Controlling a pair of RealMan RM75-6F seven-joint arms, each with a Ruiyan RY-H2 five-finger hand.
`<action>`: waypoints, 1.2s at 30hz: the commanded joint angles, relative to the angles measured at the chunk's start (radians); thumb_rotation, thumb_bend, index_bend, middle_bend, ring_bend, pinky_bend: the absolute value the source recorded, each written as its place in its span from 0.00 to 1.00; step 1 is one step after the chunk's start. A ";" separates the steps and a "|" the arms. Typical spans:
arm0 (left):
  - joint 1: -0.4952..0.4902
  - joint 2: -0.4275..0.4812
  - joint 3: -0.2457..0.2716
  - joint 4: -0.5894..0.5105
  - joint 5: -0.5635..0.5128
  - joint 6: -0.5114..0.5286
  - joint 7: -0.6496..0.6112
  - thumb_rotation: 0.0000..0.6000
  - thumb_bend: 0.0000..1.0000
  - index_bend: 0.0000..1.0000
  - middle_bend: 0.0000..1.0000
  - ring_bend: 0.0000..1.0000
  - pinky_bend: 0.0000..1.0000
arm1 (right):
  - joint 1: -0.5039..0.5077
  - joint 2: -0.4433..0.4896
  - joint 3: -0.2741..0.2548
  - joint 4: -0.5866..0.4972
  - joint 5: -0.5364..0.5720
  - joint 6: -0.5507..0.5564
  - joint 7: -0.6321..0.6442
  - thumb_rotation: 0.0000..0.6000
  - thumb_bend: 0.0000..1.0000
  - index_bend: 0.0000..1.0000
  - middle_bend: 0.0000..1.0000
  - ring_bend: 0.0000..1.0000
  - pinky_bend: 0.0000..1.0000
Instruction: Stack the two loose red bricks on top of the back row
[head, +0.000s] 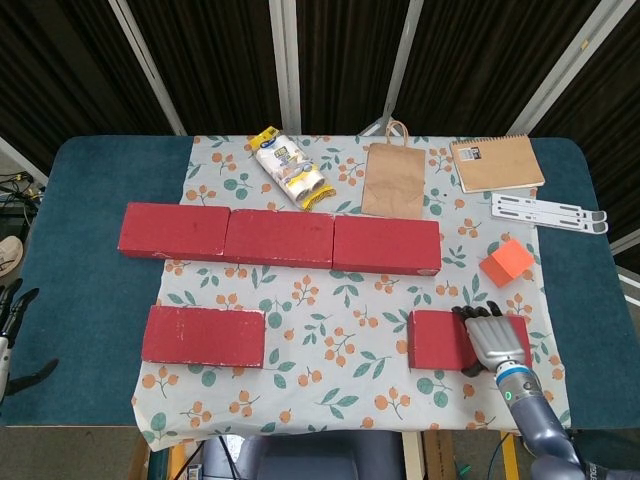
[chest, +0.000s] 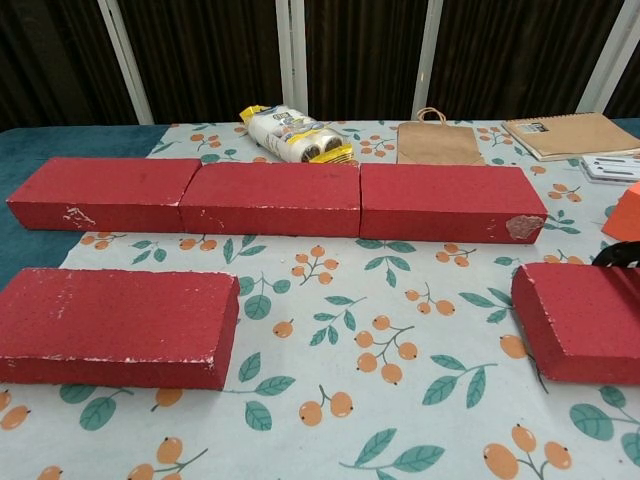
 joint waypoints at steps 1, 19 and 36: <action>0.000 0.000 0.000 0.000 -0.001 0.000 -0.002 1.00 0.11 0.12 0.00 0.00 0.12 | 0.006 0.033 0.014 -0.039 -0.017 0.021 -0.001 1.00 0.19 0.29 0.24 0.20 0.00; -0.007 -0.001 -0.020 0.005 -0.058 -0.025 -0.010 1.00 0.11 0.12 0.00 0.00 0.12 | 0.493 0.115 0.276 -0.212 0.626 0.050 -0.350 1.00 0.19 0.31 0.24 0.21 0.00; -0.039 -0.023 -0.049 0.027 -0.142 -0.089 0.028 1.00 0.11 0.12 0.00 0.00 0.12 | 0.954 -0.241 0.467 0.376 1.358 0.185 -0.690 1.00 0.19 0.33 0.26 0.23 0.00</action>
